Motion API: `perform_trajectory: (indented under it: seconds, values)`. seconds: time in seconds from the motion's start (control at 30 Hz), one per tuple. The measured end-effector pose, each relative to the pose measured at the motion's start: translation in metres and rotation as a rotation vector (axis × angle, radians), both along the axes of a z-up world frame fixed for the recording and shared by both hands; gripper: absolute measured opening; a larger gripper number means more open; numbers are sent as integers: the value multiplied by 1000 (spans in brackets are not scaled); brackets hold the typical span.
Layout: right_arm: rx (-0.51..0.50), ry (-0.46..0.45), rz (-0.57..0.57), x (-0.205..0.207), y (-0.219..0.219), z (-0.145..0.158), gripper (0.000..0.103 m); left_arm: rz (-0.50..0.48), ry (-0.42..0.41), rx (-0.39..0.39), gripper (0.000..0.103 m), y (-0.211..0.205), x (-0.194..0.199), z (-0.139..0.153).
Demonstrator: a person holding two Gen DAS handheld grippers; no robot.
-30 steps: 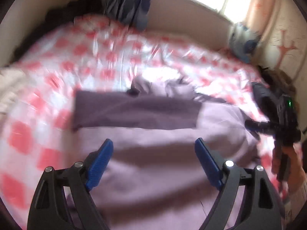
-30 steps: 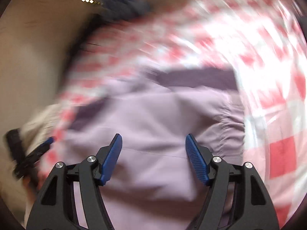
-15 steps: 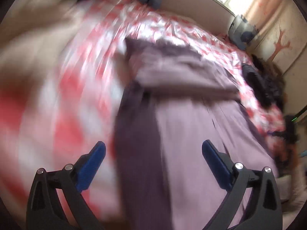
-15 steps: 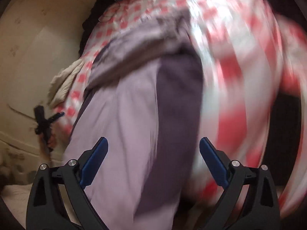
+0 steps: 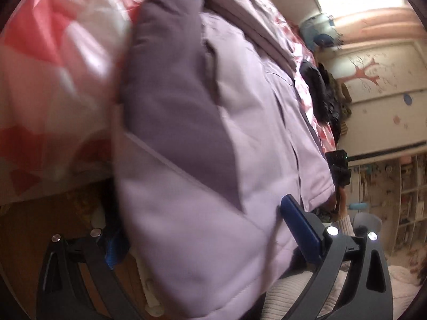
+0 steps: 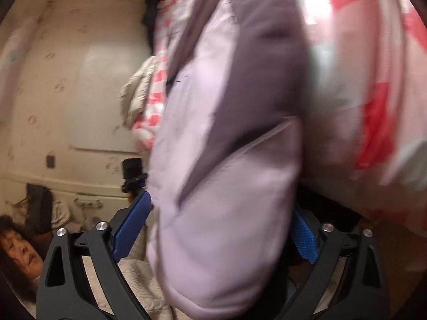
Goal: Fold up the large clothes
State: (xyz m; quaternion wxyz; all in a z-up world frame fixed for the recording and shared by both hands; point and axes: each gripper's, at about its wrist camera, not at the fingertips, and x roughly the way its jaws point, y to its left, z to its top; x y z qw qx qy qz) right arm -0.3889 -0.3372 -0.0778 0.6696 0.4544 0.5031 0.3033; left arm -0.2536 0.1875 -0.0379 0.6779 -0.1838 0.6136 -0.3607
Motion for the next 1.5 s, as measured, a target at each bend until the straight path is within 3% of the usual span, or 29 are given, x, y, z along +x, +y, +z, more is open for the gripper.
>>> perform_trajectory:
  seconds: [0.03,0.07,0.1,0.17,0.27,0.43,0.5,0.6,0.63,0.67,0.73,0.8,0.87,0.93,1.07,1.17,1.23,1.5]
  values:
    - [-3,-27,2,0,5,3,58,12,-13,4,85,-3,1,4]
    - [-23,-50,-5,0,10,6,47,29,-24,-2,70,-3,0,9]
    - [-30,-66,-15,-1,11,8,45,39,-28,4,60,-3,1,13]
    - [-31,-127,-56,-4,14,20,32,75,-43,15,30,-2,2,23]
    - [-9,-215,-102,-10,12,44,24,108,-88,-35,19,4,0,50]
    - [27,-372,-96,-34,8,102,24,82,-216,-135,16,3,-24,103]
    - [29,-382,-76,-46,6,111,24,46,-251,-158,16,9,-38,116]
    - [-32,-257,-22,-59,5,87,37,-36,-190,-119,25,11,-49,93]
    - [-46,-186,1,-64,4,67,50,-53,-151,-94,40,12,-50,79]
    - [-48,-147,14,-68,5,54,51,-68,-95,-71,54,11,-52,60]
    - [-32,-88,29,-77,9,25,52,-43,-45,-39,56,15,-53,33]
    - [23,-132,-1,-81,13,23,48,2,-11,-77,55,19,-53,20]
    - [59,-225,-31,-82,17,41,35,21,-36,-117,22,20,-55,27]
    - [103,-324,-56,-81,20,65,34,47,-95,-142,17,20,-55,49]
    - [191,-551,-57,-67,27,130,33,75,-263,-230,14,15,-55,123]
    - [251,-671,-83,-56,19,168,33,109,-375,-297,14,17,-45,177]
    - [283,-711,-115,-45,9,181,33,153,-404,-333,14,23,-29,195]
    - [319,-719,-239,37,-47,190,32,297,-382,-418,14,29,73,197]
